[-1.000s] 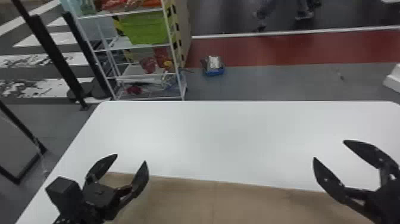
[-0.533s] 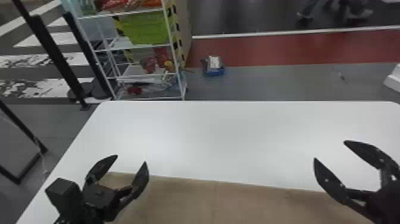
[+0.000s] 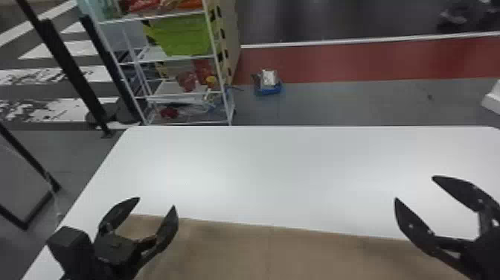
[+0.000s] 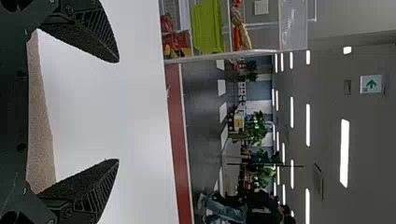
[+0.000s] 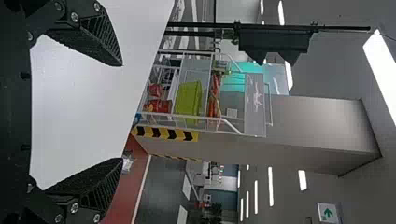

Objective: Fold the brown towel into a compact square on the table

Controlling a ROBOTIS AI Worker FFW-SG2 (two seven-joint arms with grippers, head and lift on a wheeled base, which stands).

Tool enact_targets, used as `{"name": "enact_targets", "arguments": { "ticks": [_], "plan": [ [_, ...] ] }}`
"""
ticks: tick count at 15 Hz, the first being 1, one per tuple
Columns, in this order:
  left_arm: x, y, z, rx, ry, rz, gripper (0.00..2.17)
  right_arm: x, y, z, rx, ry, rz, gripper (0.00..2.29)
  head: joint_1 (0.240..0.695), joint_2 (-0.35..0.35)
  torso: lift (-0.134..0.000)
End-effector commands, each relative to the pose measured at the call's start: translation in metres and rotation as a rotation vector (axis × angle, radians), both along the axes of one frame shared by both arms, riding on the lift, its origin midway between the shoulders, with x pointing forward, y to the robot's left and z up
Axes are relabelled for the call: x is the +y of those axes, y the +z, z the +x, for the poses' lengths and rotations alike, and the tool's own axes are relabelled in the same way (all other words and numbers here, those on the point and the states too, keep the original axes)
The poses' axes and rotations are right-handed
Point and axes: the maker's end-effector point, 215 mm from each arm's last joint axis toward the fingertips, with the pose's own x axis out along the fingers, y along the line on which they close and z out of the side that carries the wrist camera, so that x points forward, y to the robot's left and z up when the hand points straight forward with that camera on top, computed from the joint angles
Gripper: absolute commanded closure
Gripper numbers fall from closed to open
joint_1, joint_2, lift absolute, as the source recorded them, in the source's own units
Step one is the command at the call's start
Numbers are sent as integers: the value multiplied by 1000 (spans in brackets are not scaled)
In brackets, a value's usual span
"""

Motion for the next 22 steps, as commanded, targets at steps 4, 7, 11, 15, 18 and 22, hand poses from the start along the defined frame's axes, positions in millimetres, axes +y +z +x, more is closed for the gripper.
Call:
{"name": "enact_targets", "arguments": {
  "ticks": [4,7,11,15,18,22],
  "plan": [
    [63,-21,-30,113,68,-20,174,-1,-1,0,4,-1,4,181,695,245,-124],
    [87,-52,-51,260,103,-92,201,-2,-5,1,11,-2,6,181,695,287,-124],
    [109,-70,-68,362,172,-128,208,1,-5,2,10,2,8,181,695,341,-124],
    [115,-81,-78,416,200,-156,211,3,-6,3,17,6,12,181,695,350,-124],
    [113,-103,-92,523,228,-226,215,2,-6,4,19,4,12,181,695,350,-124],
    [112,-98,-92,518,215,-240,704,3,-7,5,25,5,15,181,695,350,-124]
  ]
}}
